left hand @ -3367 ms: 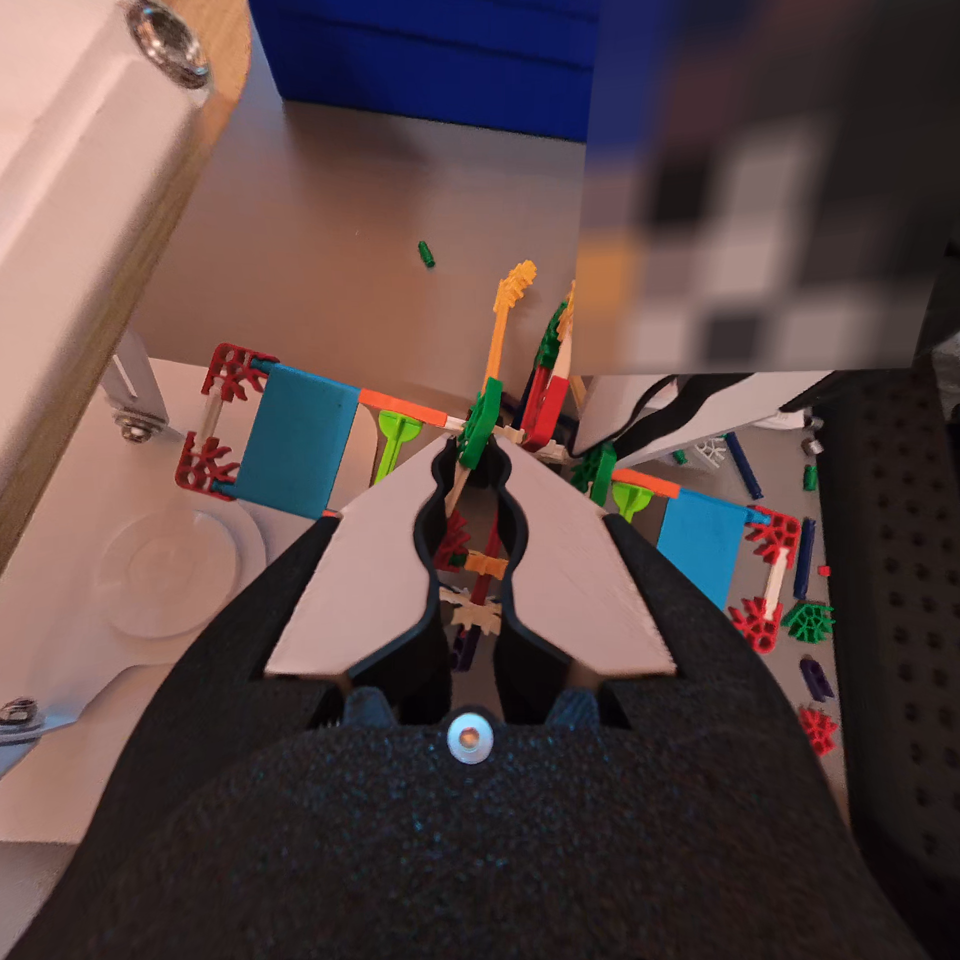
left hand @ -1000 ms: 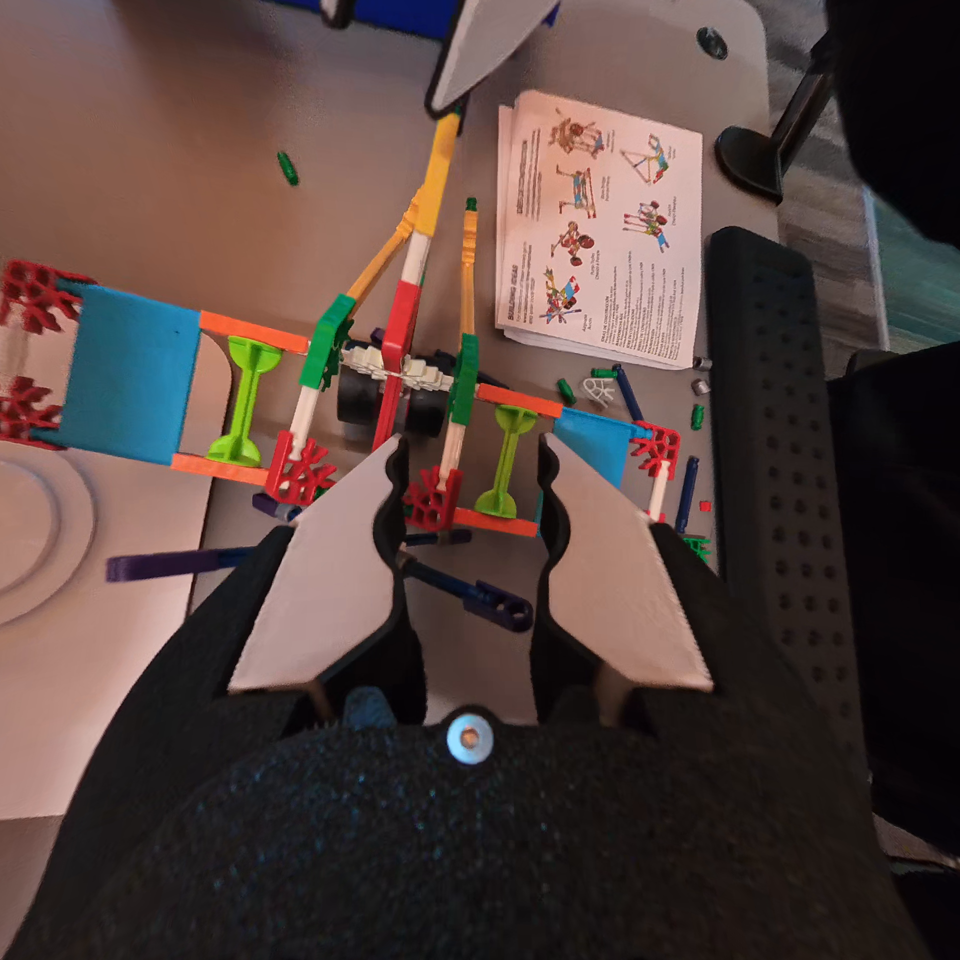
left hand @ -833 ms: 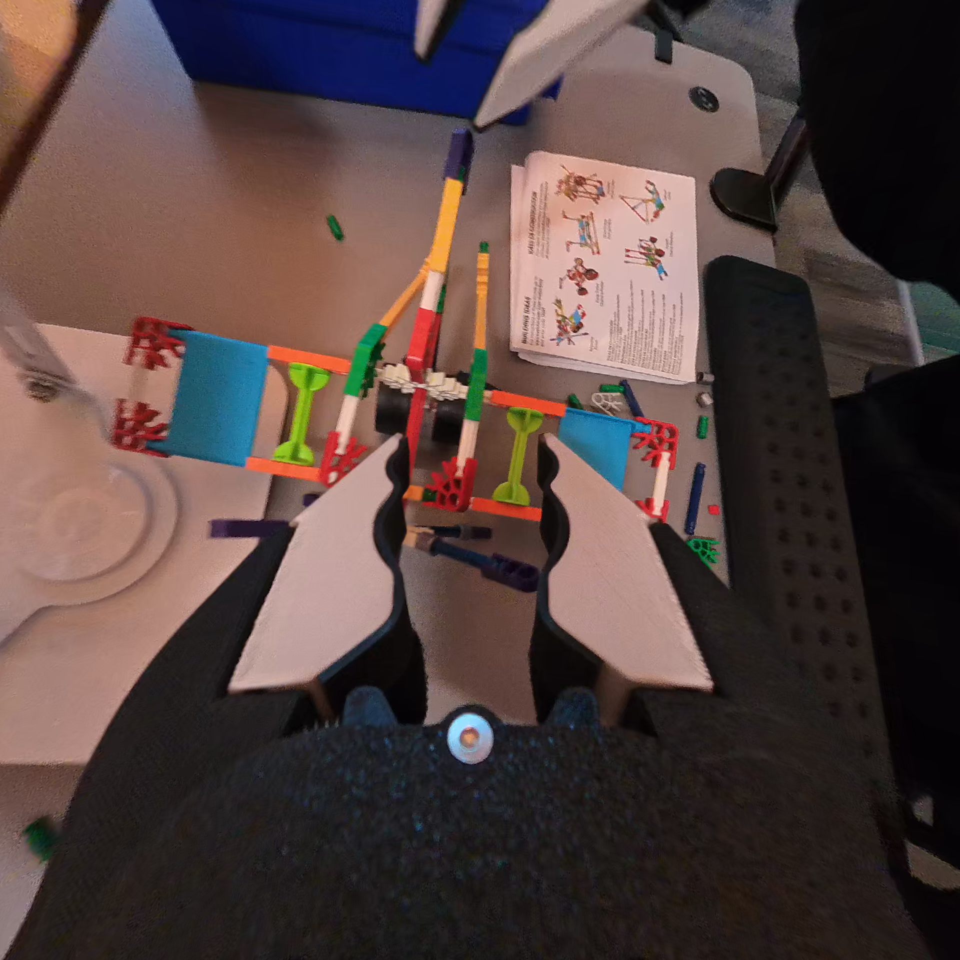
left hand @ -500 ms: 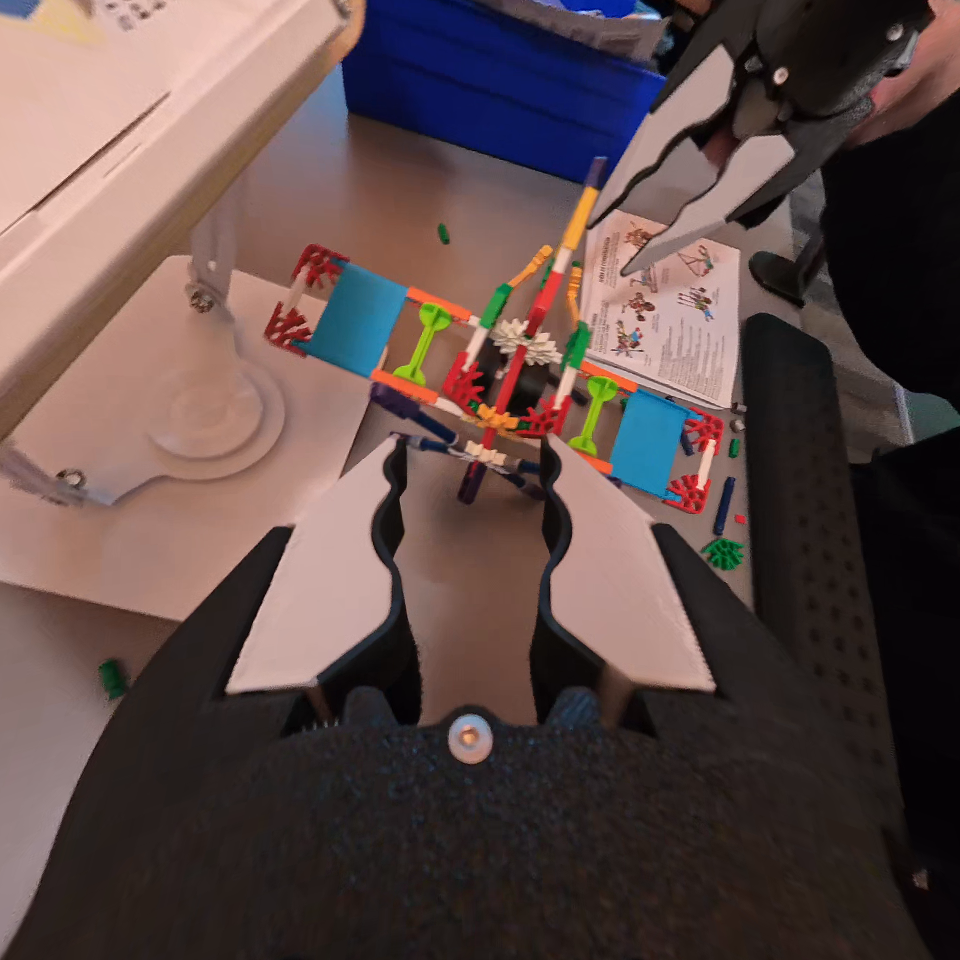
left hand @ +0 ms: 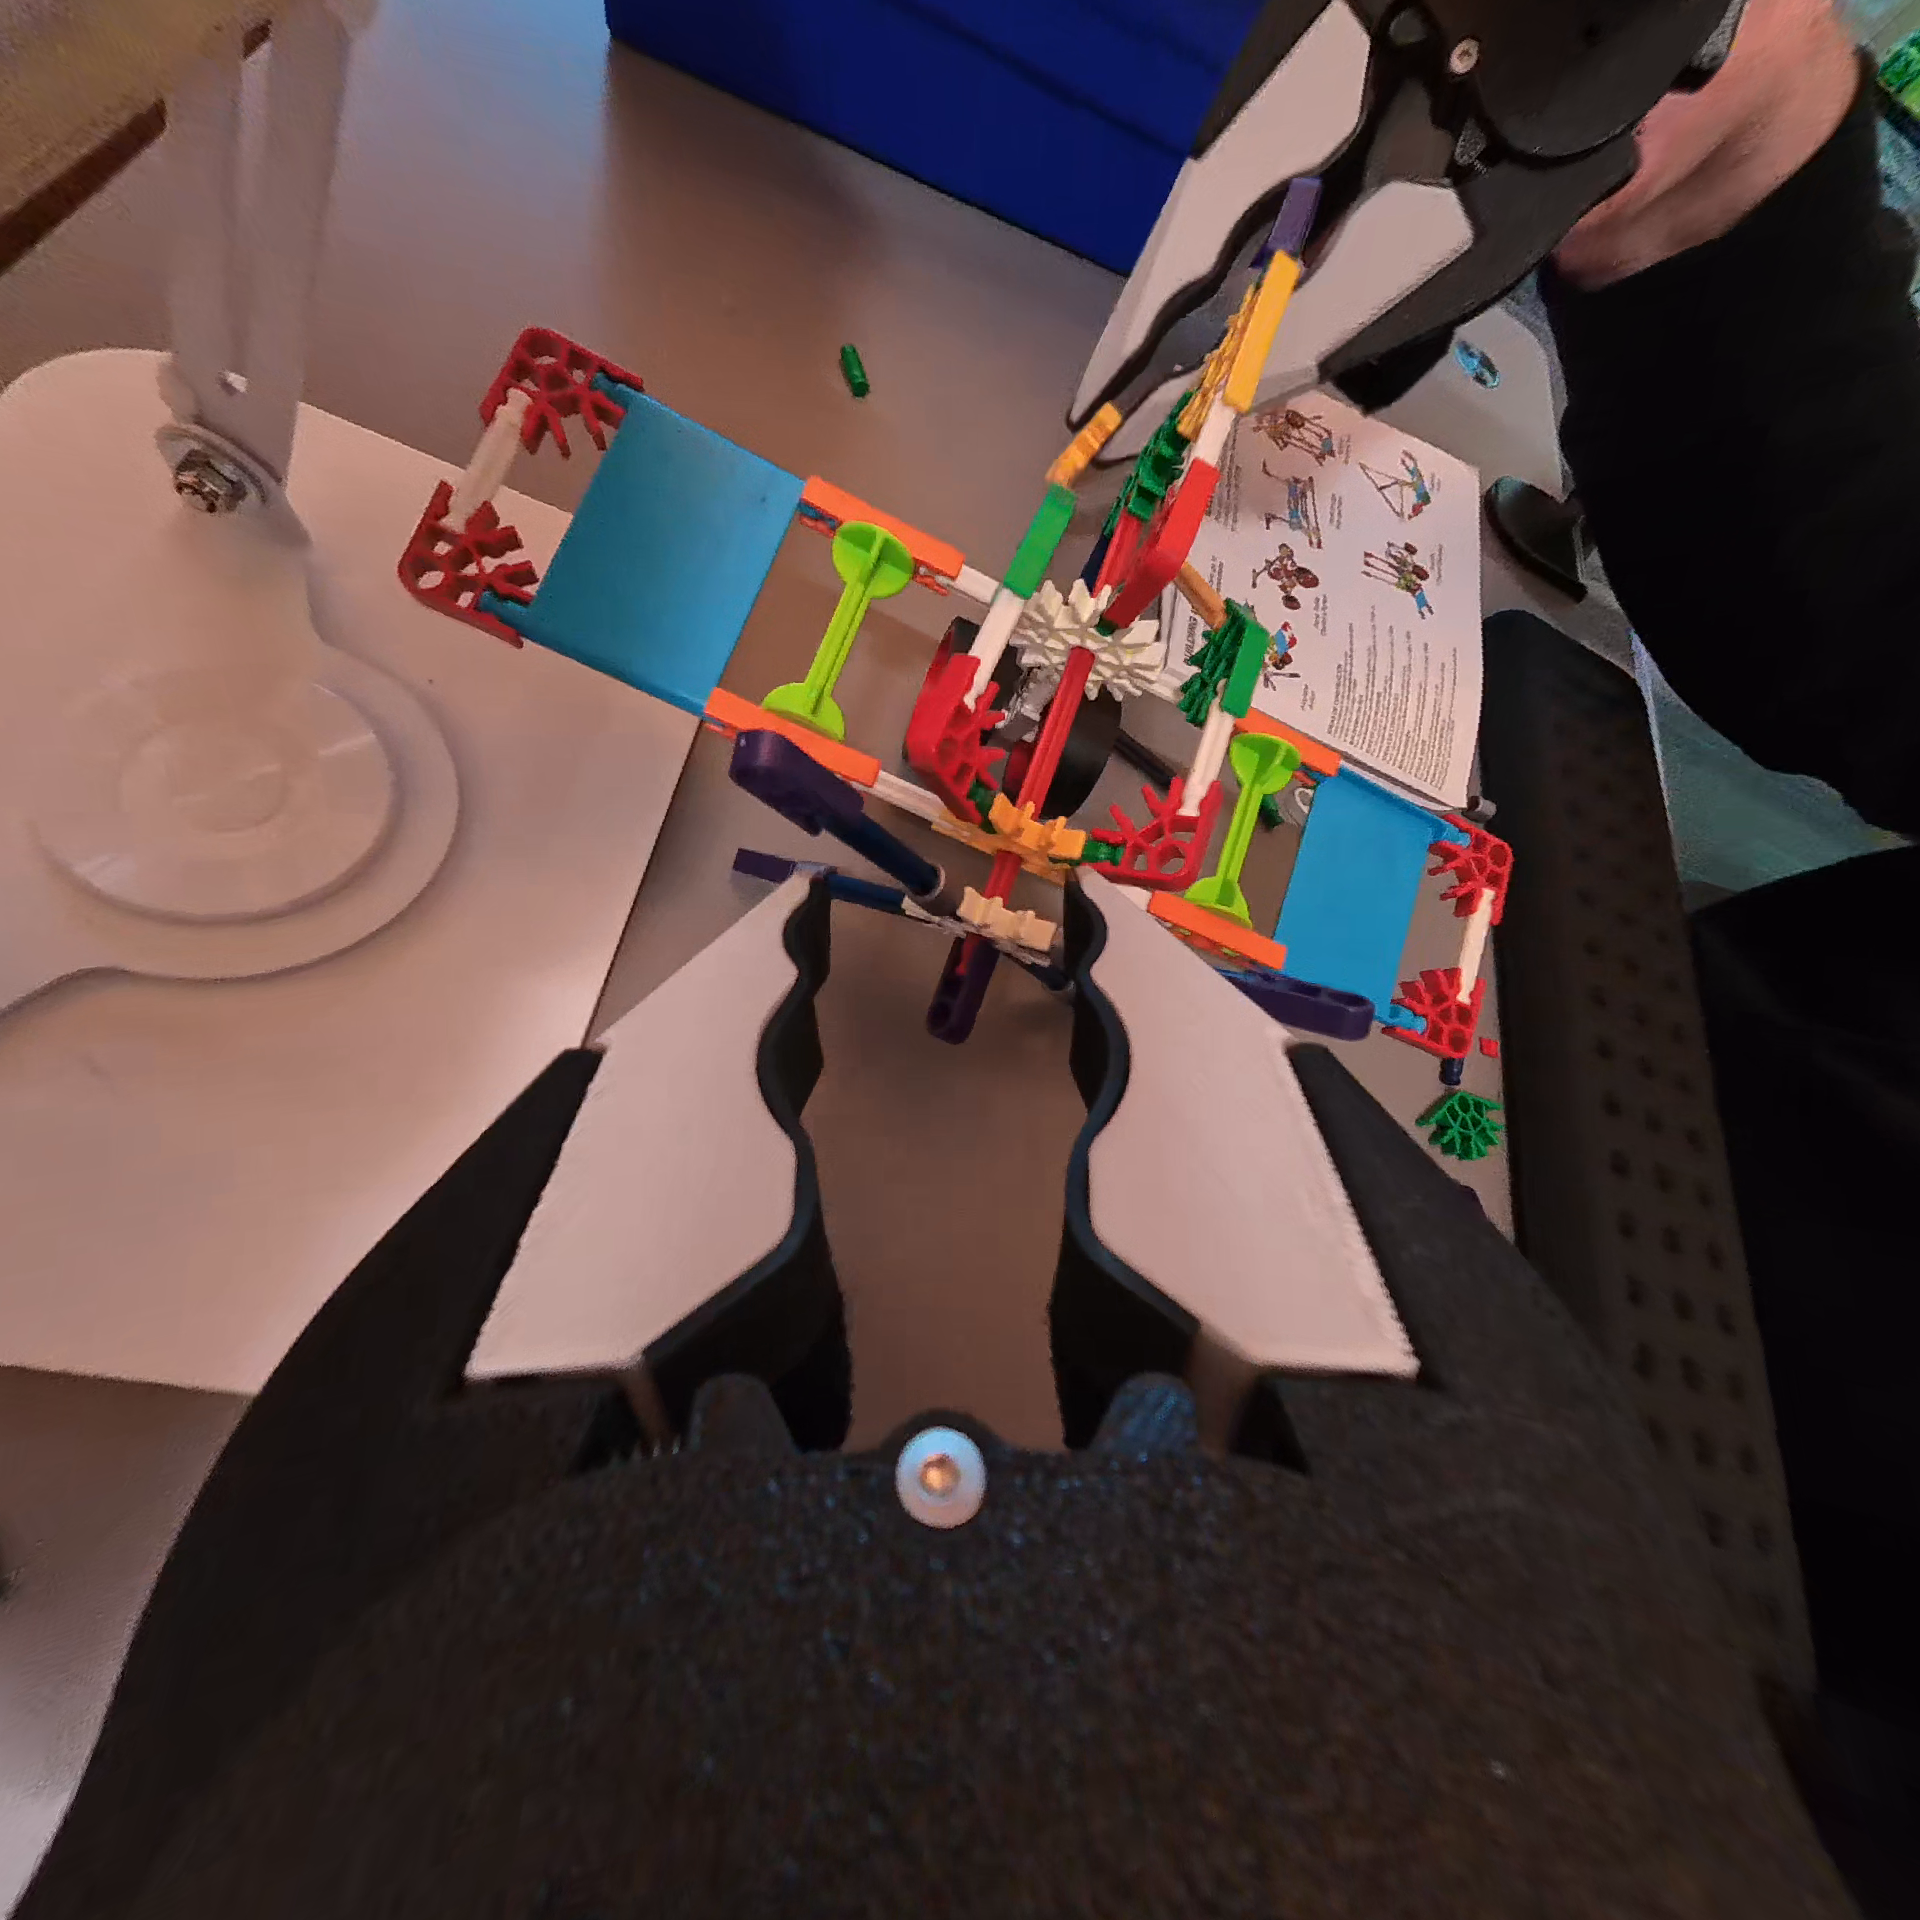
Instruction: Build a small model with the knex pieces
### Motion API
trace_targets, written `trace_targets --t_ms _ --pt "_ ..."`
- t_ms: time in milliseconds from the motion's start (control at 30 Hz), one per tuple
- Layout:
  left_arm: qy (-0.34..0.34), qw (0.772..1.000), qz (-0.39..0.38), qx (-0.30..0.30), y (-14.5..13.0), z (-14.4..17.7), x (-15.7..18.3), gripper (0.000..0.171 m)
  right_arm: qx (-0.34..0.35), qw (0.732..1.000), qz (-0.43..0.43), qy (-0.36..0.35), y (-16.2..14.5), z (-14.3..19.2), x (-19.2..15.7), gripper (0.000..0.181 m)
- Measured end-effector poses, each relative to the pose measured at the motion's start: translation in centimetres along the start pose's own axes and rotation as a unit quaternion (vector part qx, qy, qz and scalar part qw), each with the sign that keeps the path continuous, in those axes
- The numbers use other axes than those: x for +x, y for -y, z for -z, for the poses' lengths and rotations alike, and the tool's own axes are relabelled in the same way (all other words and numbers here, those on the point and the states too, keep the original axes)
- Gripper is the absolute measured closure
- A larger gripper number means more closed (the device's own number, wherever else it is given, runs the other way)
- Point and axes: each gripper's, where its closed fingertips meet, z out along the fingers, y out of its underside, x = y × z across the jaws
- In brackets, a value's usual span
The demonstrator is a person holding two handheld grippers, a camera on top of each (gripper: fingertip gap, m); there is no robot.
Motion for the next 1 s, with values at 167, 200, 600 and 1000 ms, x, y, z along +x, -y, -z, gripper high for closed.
trace_targets --t_ms 167,200,600,1000 --pt "-0.02 0.999 0.014 0.027 0.8 -1.0 0.1 0.137 -0.004 1.0 -0.005 0.002 0.5 -0.1 0.7 0.174" --pt "-0.028 0.999 0.019 0.037 0.9 -1.2 0.1 0.144 -0.01 1.0 -0.004 0.001 0.4 0.0 0.9 0.173" --pt "-0.02 0.988 0.106 0.109 0.2 -0.8 1.0 0.165 -0.06 0.998 0.022 -0.006 1.6 -0.1 3.4 0.173" --pt "0.021 0.968 0.176 0.176 -1.9 1.5 3.9 0.166 -0.078 0.992 0.095 -0.013 6.1 -2.4 3.3 0.173"
